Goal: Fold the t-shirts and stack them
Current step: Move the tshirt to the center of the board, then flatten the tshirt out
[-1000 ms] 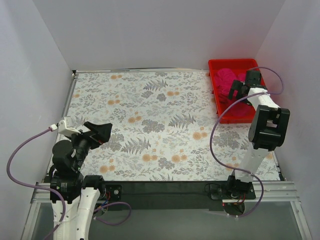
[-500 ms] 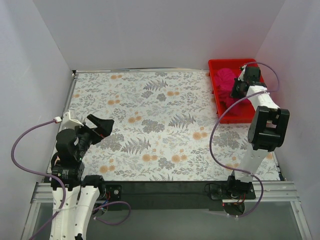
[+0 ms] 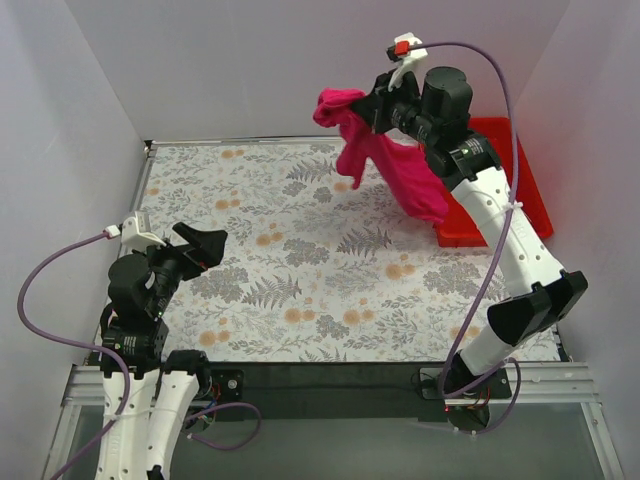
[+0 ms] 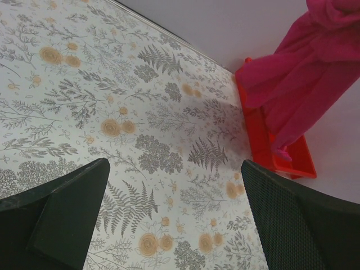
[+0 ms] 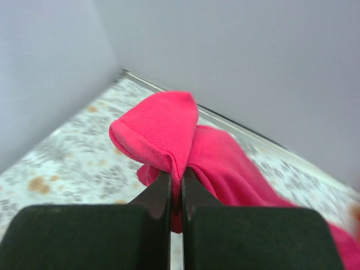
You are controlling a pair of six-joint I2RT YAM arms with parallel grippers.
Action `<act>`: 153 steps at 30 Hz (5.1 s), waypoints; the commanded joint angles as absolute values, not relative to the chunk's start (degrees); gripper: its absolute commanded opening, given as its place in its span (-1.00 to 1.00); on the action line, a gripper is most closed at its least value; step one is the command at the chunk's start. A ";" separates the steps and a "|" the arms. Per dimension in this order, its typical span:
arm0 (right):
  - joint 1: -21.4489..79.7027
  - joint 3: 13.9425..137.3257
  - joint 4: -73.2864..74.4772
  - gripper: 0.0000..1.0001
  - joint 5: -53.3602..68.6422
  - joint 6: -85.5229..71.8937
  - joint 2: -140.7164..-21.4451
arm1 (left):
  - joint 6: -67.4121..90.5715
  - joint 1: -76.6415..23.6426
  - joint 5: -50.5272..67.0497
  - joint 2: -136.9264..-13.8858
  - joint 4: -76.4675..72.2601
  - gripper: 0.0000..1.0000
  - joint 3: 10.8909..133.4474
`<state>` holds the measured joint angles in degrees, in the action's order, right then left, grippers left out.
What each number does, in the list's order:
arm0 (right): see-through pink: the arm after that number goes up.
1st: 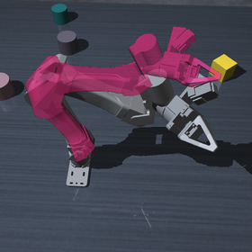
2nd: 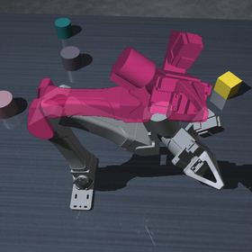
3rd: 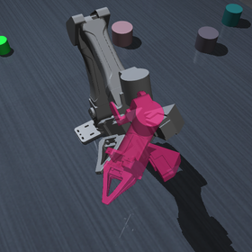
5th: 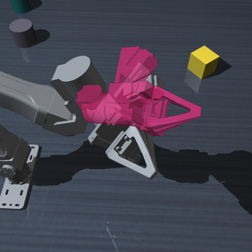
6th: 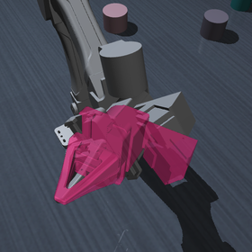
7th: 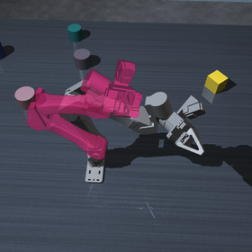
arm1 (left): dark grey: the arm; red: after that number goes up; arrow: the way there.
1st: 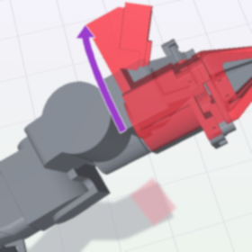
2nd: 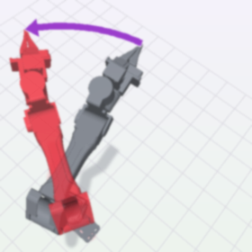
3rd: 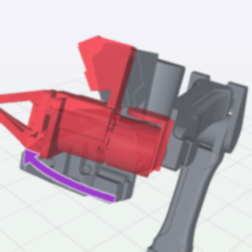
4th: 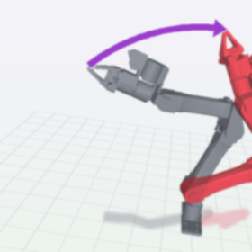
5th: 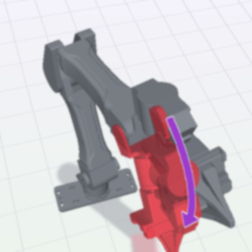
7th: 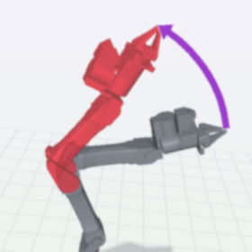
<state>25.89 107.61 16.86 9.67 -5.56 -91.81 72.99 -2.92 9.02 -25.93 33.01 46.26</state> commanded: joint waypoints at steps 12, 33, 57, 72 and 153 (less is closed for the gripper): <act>33.13 105.88 3.43 -0.97 14.01 -14.24 -92.82 | 73.21 -3.43 10.80 -28.03 31.29 0.96 48.69; 22.06 57.22 16.70 0.10 3.94 -8.10 -72.77 | 80.86 -12.29 17.35 -49.38 25.31 0.91 40.25; 40.78 77.60 11.51 0.06 8.09 -1.58 -107.74 | 84.82 -25.31 4.57 -81.30 5.54 0.44 37.97; 40.96 79.80 11.43 -0.32 1.05 -1.50 -112.58 | 83.06 -26.81 2.64 -86.04 3.61 -0.34 38.23; 25.93 62.00 20.75 -0.15 6.32 -14.76 -85.27 | 65.39 -8.96 -17.67 -67.59 23.29 -1.00 57.57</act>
<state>26.74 72.14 23.57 3.33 -7.29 -90.19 66.46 -9.06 -18.15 -68.73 25.26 56.84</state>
